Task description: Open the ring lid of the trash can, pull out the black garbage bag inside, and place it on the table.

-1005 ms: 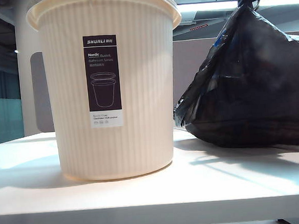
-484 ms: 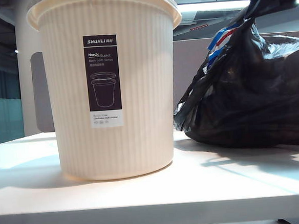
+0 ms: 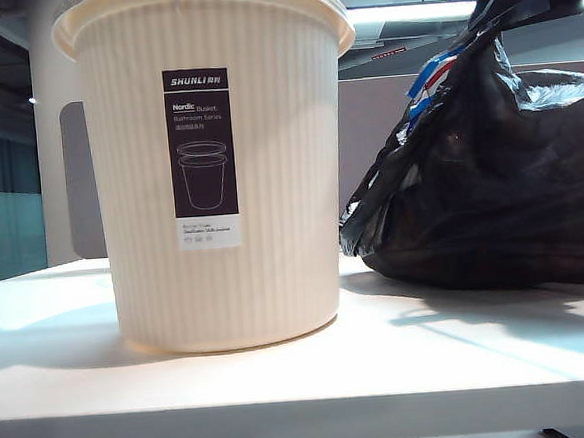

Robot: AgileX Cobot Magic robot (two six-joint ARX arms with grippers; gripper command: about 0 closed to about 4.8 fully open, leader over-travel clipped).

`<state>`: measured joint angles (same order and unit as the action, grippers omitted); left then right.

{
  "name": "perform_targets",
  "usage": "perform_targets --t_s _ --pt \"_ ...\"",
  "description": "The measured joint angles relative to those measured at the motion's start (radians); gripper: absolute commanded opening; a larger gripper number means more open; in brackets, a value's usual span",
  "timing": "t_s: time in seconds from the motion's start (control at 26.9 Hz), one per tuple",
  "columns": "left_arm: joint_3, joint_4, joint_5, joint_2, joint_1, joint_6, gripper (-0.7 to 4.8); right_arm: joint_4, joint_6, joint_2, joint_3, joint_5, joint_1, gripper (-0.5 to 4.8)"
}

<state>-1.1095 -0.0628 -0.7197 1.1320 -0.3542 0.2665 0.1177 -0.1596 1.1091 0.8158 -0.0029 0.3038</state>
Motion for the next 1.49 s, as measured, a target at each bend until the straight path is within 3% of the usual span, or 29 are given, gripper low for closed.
perform_targets --t_s 0.11,0.33,1.49 --pt "0.000 0.000 0.000 0.000 0.000 0.000 2.46 0.000 0.000 0.000 0.000 0.000 0.000 2.09" --pt "0.000 0.000 -0.003 0.000 0.000 0.000 2.46 -0.002 -0.002 -0.015 0.000 0.000 0.000 2.35" --pt "0.000 0.001 -0.020 0.000 0.000 0.000 2.46 -0.248 -0.025 -0.117 0.002 0.006 0.000 2.75"
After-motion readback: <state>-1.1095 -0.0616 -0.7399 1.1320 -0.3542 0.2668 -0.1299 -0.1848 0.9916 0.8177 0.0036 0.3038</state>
